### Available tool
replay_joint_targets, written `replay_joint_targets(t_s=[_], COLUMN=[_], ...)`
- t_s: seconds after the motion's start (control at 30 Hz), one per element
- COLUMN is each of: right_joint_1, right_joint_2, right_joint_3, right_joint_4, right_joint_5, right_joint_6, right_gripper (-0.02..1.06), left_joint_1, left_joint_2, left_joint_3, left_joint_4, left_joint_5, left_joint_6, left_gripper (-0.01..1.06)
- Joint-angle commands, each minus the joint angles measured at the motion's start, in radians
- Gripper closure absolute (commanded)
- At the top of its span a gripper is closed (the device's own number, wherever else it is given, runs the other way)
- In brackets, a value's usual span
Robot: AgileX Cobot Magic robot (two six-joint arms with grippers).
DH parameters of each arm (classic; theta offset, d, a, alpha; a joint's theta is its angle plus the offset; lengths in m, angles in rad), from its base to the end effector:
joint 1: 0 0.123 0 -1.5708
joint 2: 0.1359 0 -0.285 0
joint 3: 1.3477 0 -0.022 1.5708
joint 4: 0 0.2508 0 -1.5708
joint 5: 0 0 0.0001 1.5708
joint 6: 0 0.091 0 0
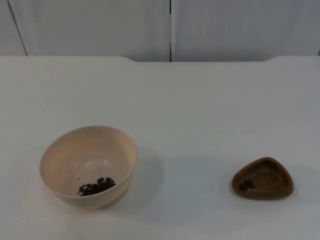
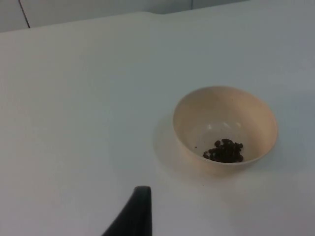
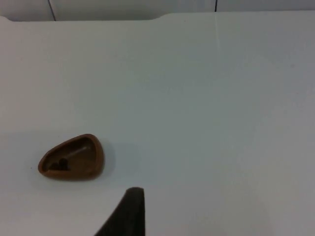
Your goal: Pick up the bowl with the left hand and pour the coffee beans from the cup into the bowl with the right hand.
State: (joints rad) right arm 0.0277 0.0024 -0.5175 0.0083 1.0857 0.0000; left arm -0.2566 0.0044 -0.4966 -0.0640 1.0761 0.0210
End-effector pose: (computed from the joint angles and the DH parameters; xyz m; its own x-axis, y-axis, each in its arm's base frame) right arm -0.0076 0.0005 0.2801 -0.4647 -0.0090 -0.8854 -0.0324 0.9995 0.0068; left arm -0.0057 -0.0038 0.2753 -0.4630 0.1118 -0.8793 0.2969 0.9543 -0.0351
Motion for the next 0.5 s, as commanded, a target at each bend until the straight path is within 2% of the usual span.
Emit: replay_joint_targets(t_s=[0.0,0.27,0.47], right_joint_1=[-0.007,-0.007,-0.007], right_joint_2=[-0.002,-0.002,-0.002], right_joint_3=[0.004,0.004,0.004], right_joint_4=[-0.002,-0.002,-0.002], right_joint_5=[-0.008,-0.008,-0.008], right_joint_6=[-0.012,-0.012,-0.012], right_gripper=[-0.01,-0.01,-0.01], left_joint_1=[0.002,0.004,0.051], left_joint_2=[-0.004,-0.004,-0.004], left_joint_3=[0.004,0.004,0.004], left_joint_4=[-0.001,-0.001,-0.001], left_joint_5=[-0.003,-0.003,-0.003], left_joint_6=[-0.002,-0.002,-0.002], left_gripper=[0.00,0.00,0.00])
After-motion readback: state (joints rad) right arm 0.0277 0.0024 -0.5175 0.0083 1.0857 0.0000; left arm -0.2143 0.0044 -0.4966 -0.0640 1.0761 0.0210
